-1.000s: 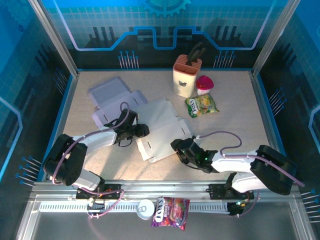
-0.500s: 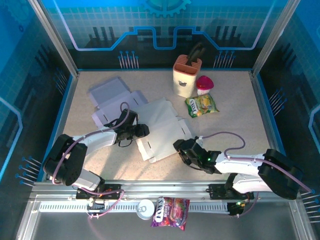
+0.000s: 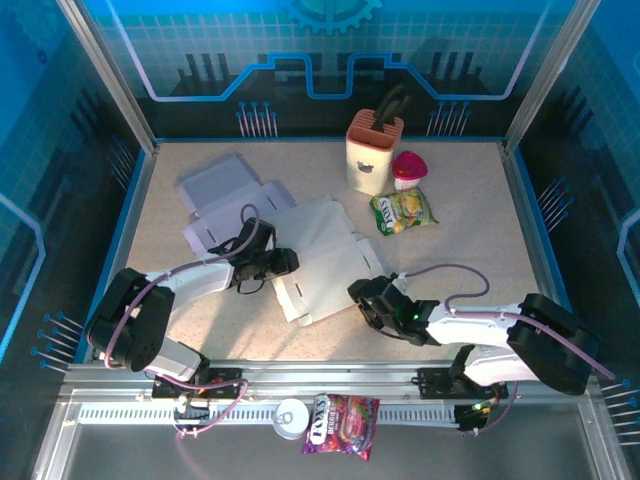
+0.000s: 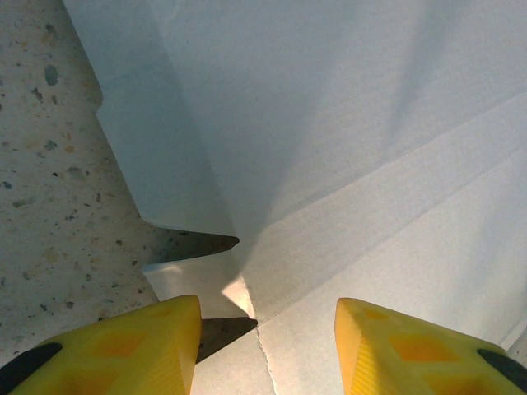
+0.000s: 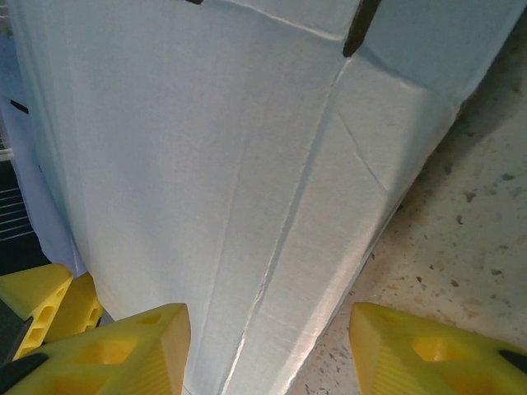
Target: Fold the paper box
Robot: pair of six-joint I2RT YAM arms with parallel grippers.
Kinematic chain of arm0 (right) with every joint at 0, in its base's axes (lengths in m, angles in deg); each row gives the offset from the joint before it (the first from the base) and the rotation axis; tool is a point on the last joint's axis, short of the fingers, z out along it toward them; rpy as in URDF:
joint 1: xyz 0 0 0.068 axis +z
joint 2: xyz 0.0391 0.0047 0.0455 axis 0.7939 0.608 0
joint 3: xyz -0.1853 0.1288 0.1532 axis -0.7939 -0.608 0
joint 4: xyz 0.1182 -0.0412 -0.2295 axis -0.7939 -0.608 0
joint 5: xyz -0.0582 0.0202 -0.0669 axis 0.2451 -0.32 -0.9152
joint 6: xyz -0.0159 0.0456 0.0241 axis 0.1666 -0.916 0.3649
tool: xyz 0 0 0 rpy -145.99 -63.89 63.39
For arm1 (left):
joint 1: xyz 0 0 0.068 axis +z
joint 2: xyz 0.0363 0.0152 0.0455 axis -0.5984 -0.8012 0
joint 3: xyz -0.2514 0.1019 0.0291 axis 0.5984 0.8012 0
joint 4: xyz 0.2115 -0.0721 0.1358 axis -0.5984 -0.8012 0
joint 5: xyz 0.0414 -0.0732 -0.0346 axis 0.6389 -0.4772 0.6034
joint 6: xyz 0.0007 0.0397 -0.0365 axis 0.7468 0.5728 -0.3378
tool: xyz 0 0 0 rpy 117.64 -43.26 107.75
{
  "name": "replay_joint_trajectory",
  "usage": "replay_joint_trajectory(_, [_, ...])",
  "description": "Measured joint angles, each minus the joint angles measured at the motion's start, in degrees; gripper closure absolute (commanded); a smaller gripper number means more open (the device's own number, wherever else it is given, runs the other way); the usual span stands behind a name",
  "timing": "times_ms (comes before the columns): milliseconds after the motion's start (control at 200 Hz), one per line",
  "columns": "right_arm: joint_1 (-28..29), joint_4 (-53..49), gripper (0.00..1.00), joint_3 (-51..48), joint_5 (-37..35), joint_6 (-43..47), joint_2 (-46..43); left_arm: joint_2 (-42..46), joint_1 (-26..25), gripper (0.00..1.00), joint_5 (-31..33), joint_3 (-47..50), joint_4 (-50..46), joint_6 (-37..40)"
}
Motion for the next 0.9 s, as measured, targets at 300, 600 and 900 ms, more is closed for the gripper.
replay_joint_trajectory(300, [-0.8, 6.4, 0.48, 0.0, 0.6, 0.0, 4.7, 0.0, -0.2, 0.53, 0.0, 0.0, 0.0, 0.0])
replay_joint_trajectory(600, [-1.1, 20.5, 0.55, -2.4, 0.7, 4.0, 9.5, -1.8, -0.5, 0.53, 0.0, 0.0, 0.2, 0.0])
replay_joint_trajectory(900, [-0.5, 26.9, 0.68, -3.3, -1.6, 6.8, 9.2, -2.1, -0.5, 0.53, 0.5, -0.4, 0.2, 0.1])
